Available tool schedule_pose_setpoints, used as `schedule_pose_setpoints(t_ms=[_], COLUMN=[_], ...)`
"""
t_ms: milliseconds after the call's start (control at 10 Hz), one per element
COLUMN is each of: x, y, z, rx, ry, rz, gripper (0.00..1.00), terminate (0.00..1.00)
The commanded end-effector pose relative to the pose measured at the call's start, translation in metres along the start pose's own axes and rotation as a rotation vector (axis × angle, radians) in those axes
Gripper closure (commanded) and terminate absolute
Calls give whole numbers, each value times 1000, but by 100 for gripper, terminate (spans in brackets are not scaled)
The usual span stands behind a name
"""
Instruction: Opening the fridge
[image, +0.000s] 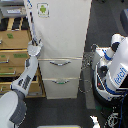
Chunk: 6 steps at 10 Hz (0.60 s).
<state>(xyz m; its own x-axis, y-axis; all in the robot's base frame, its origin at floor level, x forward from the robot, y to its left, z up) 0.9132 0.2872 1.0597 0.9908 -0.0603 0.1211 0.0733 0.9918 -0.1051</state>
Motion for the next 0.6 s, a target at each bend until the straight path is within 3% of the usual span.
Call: schedule_pose_setpoints(t_ms=[100,600], x=[4,3], y=[-9,-13], z=[-20,-18], rx=[12,23], ry=[14,13], rz=[-40,-55], gripper=[100,100], terminate=[0,0])
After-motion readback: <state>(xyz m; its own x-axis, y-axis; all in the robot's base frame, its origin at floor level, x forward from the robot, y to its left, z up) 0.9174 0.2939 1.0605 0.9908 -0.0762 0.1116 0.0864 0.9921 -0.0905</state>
